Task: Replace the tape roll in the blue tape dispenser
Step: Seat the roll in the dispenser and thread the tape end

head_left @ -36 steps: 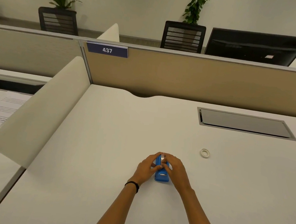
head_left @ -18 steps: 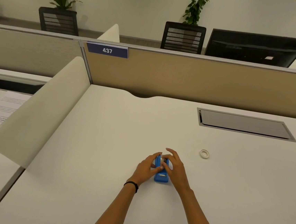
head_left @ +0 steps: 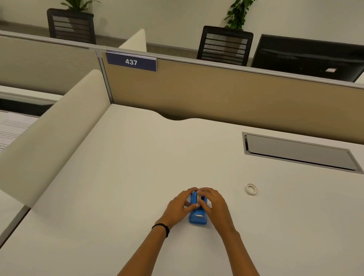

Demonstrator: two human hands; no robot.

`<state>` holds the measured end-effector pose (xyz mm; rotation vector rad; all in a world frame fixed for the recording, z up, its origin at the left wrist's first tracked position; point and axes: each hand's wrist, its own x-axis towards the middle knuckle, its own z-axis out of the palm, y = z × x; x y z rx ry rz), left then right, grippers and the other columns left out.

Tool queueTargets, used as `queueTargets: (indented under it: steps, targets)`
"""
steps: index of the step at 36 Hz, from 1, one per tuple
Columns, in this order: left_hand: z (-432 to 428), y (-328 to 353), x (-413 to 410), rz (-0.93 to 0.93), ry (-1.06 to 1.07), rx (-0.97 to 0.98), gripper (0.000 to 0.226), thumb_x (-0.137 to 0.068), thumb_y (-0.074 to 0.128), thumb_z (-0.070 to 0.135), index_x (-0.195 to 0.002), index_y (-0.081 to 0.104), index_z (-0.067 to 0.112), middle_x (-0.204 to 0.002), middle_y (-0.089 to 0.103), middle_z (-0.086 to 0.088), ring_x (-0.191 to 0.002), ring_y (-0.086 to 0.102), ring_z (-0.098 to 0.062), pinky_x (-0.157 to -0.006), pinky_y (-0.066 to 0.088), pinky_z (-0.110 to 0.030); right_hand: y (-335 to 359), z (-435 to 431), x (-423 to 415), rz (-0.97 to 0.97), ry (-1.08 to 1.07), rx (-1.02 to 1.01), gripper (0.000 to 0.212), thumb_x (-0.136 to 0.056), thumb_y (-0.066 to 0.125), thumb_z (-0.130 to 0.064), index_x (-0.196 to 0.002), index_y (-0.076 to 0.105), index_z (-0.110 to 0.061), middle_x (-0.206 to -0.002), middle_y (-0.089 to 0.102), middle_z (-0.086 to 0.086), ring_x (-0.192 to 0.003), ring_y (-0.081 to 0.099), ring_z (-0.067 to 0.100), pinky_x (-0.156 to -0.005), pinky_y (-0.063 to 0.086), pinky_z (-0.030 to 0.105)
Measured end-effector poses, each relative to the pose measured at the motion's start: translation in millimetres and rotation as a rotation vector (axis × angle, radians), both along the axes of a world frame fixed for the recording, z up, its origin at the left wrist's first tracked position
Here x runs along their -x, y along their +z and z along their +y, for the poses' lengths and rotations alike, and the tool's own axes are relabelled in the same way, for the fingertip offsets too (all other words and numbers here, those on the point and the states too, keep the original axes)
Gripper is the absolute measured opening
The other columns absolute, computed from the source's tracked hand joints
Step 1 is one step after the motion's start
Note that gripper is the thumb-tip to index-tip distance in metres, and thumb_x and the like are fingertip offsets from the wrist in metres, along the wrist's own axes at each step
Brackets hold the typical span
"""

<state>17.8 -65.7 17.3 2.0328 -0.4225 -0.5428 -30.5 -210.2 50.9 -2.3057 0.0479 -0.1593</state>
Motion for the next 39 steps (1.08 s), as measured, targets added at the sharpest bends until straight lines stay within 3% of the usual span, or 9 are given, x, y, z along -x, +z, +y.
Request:
queueTargets:
  steps: [5,11,20,25,29,32,35,39]
  targets:
    - [0.6,0.8,0.7,0.000,-0.001,0.006,0.050,-0.091,0.053,0.034,-0.137,0.035,0.027,-0.135,0.049,0.002,-0.096,0.061,-0.016,-0.087,0.048,-0.024,-2.3,1.5,4.5,-0.027,-0.002,-0.054,0.030,-0.084,0.064,-0.017,-0.114,0.061,-0.014,-0.117,0.064,0.004,-0.101,0.055,0.008,-0.091,0.041,0.018]
    - [0.7,-0.3,0.3,-0.009,-0.004,-0.004,0.052,-0.091,0.053,0.036,-0.138,0.034,0.027,-0.135,0.049,0.001,-0.093,0.059,-0.011,-0.085,0.048,-0.021,-1.7,1.8,2.5,0.007,-0.019,-0.054,0.030,-0.084,0.064,-0.014,-0.114,0.060,-0.009,-0.116,0.065,0.011,-0.103,0.059,0.017,-0.089,0.042,0.020]
    - [0.7,0.5,0.3,-0.019,-0.010,-0.011,0.052,-0.090,0.053,0.039,-0.137,0.034,0.029,-0.136,0.049,0.001,-0.094,0.061,-0.014,-0.088,0.049,-0.025,3.2,5.5,1.1,0.014,-0.043,-0.084,0.023,-0.088,0.059,-0.015,-0.110,0.063,-0.012,-0.114,0.066,0.007,-0.096,0.056,0.007,-0.088,0.044,0.017]
    - [0.9,1.5,0.1,-0.024,-0.017,-0.013,0.054,-0.089,0.055,0.039,-0.137,0.034,0.030,-0.136,0.049,0.003,-0.094,0.061,-0.012,-0.085,0.048,-0.022,5.1,7.8,2.7,-0.026,-0.031,-0.025,0.019,-0.088,0.058,-0.012,-0.106,0.065,-0.011,-0.109,0.068,0.007,-0.091,0.058,0.007,-0.078,0.040,0.003]
    - [0.8,2.2,1.9,-0.055,-0.036,-0.022,0.057,-0.086,0.059,0.041,-0.135,0.033,0.034,-0.133,0.050,0.007,-0.093,0.062,-0.012,-0.085,0.048,-0.021,3.7,8.7,3.9,-0.026,-0.012,0.084,0.019,-0.089,0.056,-0.011,-0.105,0.064,-0.004,-0.113,0.066,0.013,-0.102,0.062,0.025,-0.086,0.040,0.017]
    - [0.8,1.9,2.1,-0.050,-0.028,-0.021,0.052,-0.088,0.057,0.039,-0.134,0.034,0.034,-0.134,0.049,0.005,-0.094,0.063,-0.013,-0.085,0.049,-0.022,2.5,9.8,8.1,-0.053,0.013,0.194,0.028,-0.091,0.052,-0.020,-0.114,0.061,-0.006,-0.131,0.054,0.013,-0.117,0.052,0.024,-0.095,0.037,0.022]
    - [0.8,2.2,1.9,-0.047,-0.025,-0.012,0.048,-0.090,0.054,0.036,-0.134,0.035,0.033,-0.134,0.050,0.003,-0.092,0.063,-0.013,-0.083,0.049,-0.020,2.1,10.7,13.2,-0.046,0.019,0.213,0.043,-0.090,0.044,-0.035,-0.120,0.057,-0.006,-0.130,0.054,0.014,-0.117,0.053,0.026,-0.096,0.038,0.024]
    - [0.5,2.7,2.8,-0.045,-0.017,-0.006,0.048,-0.090,0.054,0.035,-0.135,0.036,0.031,-0.133,0.050,0.003,-0.094,0.063,-0.015,-0.083,0.049,-0.020,1.5,11.0,13.8,-0.070,0.032,0.225,0.036,-0.085,0.062,-0.013,-0.119,0.057,-0.004,-0.120,0.061,0.016,-0.105,0.061,0.028,-0.089,0.049,0.029]
